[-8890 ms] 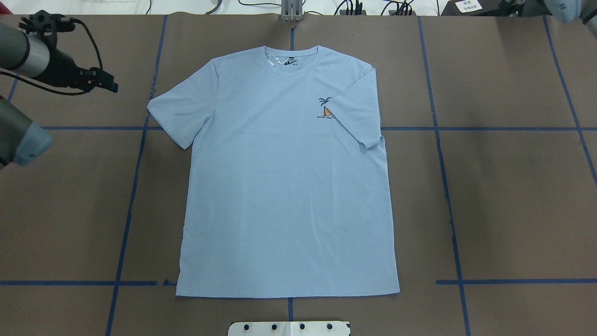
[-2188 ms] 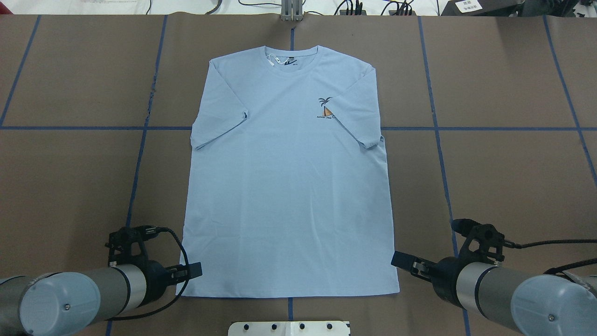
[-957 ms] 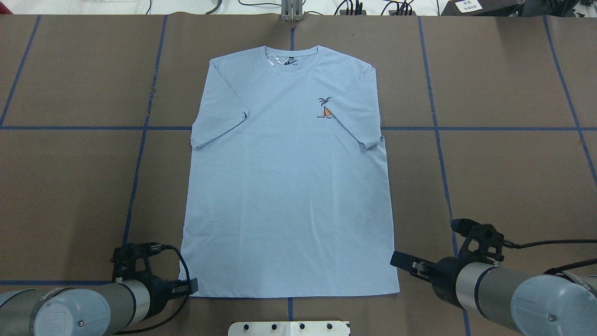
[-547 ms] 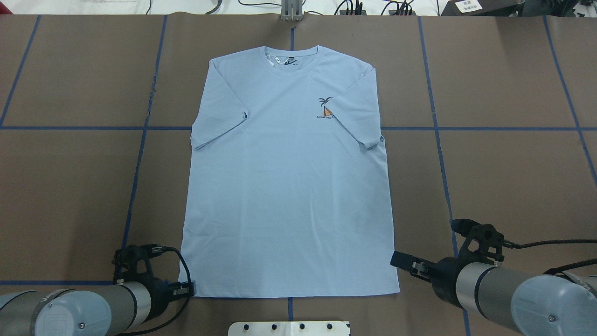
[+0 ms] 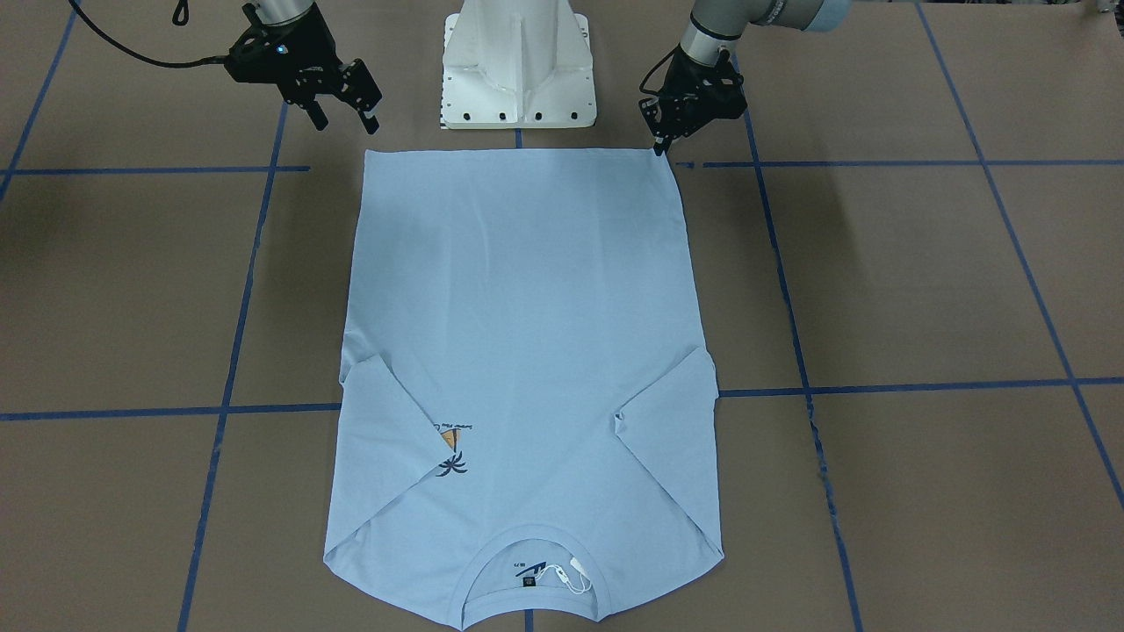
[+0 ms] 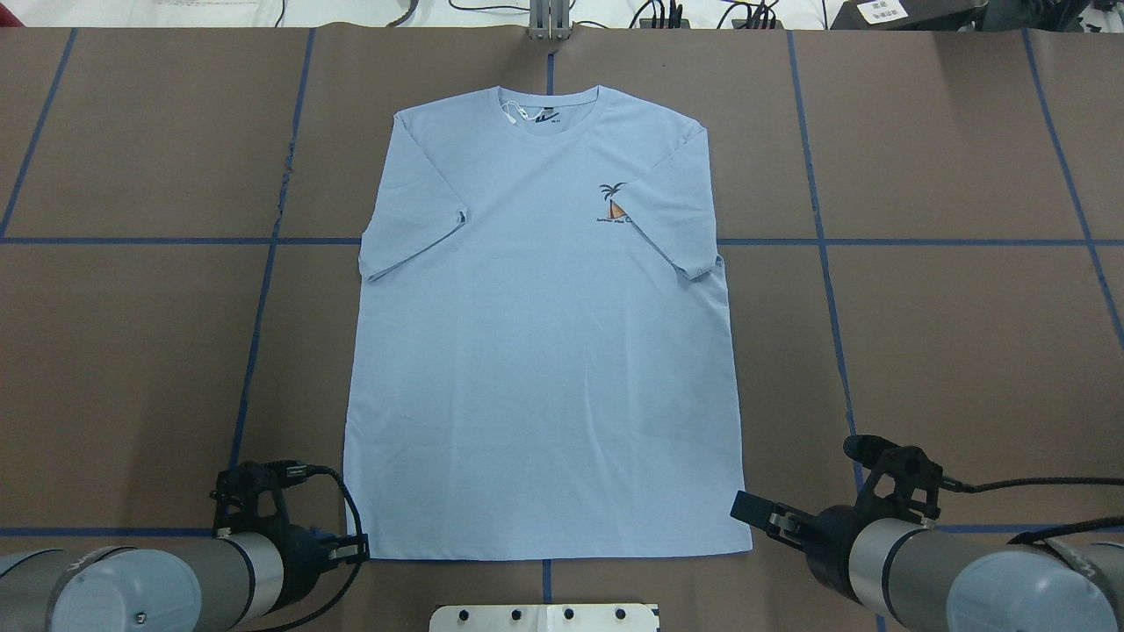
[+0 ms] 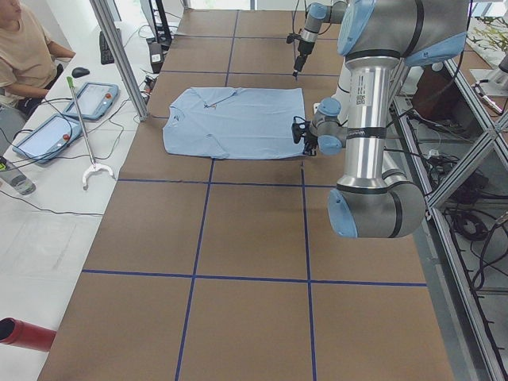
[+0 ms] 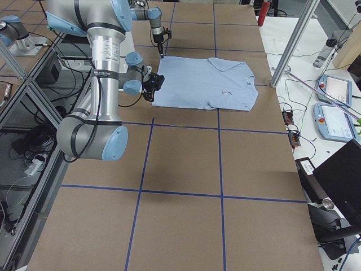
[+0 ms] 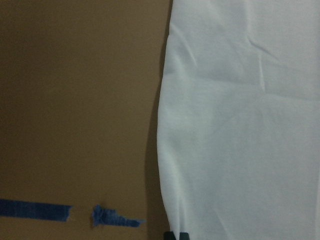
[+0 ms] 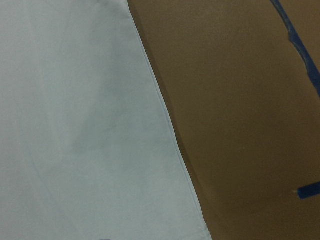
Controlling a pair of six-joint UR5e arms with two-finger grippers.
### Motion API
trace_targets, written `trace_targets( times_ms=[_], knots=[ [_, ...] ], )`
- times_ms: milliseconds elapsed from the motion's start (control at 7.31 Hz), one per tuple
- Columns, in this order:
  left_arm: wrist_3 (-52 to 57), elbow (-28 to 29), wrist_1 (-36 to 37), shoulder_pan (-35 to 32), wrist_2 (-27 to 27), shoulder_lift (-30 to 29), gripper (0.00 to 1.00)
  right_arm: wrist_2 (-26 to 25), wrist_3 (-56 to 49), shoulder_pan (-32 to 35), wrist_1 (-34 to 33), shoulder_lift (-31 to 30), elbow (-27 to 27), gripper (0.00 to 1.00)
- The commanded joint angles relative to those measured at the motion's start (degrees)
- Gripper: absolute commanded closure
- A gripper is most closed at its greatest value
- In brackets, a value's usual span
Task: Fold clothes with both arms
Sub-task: 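Grasp the hem corners with the left and right grippers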
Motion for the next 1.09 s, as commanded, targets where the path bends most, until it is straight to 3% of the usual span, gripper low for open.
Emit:
trace_targets(
  times_ms=[0,547,957],
  knots=[
    [0.01,-1.87,0.00,-0.09,-0.08,-0.22,1.00,-4.92,9.39,-5.23,-6.25,0.54,-0.46,0.18],
    [0.01,-3.80,0.00,-0.09,-0.86,-0.40,1.00,-6.68,12.43,-6.57,-6.80,5.19,-7.48,0.23],
    [0.01,-3.98,0.00,-0.09,-1.31,-0.49,1.00,-7.56,12.00,-6.05,-6.80,5.90,-8.20,0.26]
  ],
)
